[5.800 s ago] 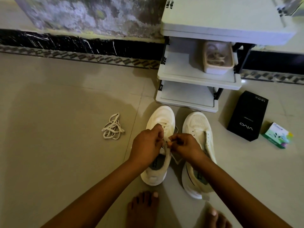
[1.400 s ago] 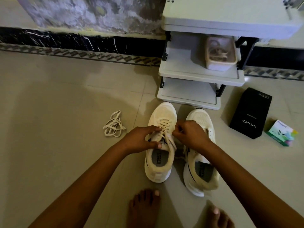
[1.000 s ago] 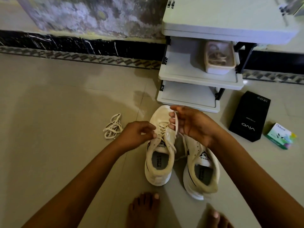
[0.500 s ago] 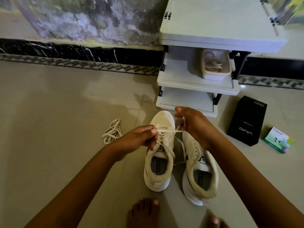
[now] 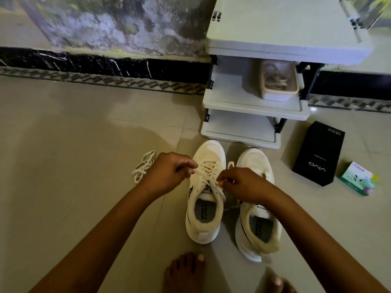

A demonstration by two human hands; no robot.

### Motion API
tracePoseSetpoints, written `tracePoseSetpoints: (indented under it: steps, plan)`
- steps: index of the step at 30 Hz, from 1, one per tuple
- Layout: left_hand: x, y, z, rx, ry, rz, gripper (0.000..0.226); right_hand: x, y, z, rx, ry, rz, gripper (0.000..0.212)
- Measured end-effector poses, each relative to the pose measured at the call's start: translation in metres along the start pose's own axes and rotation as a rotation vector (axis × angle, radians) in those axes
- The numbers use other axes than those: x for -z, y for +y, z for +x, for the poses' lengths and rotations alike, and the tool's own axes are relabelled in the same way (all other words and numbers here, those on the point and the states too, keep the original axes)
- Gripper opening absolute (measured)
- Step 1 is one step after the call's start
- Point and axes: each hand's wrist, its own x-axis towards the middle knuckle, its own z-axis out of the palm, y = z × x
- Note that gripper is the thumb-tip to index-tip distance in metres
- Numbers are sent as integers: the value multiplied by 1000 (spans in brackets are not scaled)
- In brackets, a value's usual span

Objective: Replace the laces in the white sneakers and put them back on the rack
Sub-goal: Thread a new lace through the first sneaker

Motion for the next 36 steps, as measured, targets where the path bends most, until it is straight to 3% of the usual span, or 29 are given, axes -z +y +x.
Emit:
tracePoseSetpoints:
  steps: [2, 4, 8, 10, 13, 18, 23, 27, 31, 36]
  plan:
    - [-1, 3, -2, -19, -113, 54, 27, -2, -3, -2, -9, -35, -96, 32]
    - [-5, 5, -5, -7, -150, 23, 32, -4, -7, -5, -31, 36, -211, 35]
    - [-16, 9, -9, 50, 5, -46, 29, -14, -14, -9, -13, 320, -325, 39]
    - [-19, 11, -10, 51, 66, -47, 25, -20, -14, -6, 72, 369, -255, 42]
    - [-19, 14, -10, 43, 124, -91, 26, -24, -12, 1, 135, 289, 23, 34]
    - [-17, 11, -9, 84, 57, -229, 23, -32, 2, 5, 160, 270, 291, 15]
    - [-40, -8, -13, 156, -30, -75, 25, -45, 11, 7, 99, 357, 296, 12]
    - [-63, -12, -20, 131, 107, 6, 21, -60, 8, 7, 135, 423, 186, 14]
    - [-60, -21, -18, 174, 103, -155, 14, -68, 6, 9, 130, 461, 102, 16]
    - [-56, -27, -15, 384, 62, -538, 15, -78, -1, 18, 103, 521, 81, 14]
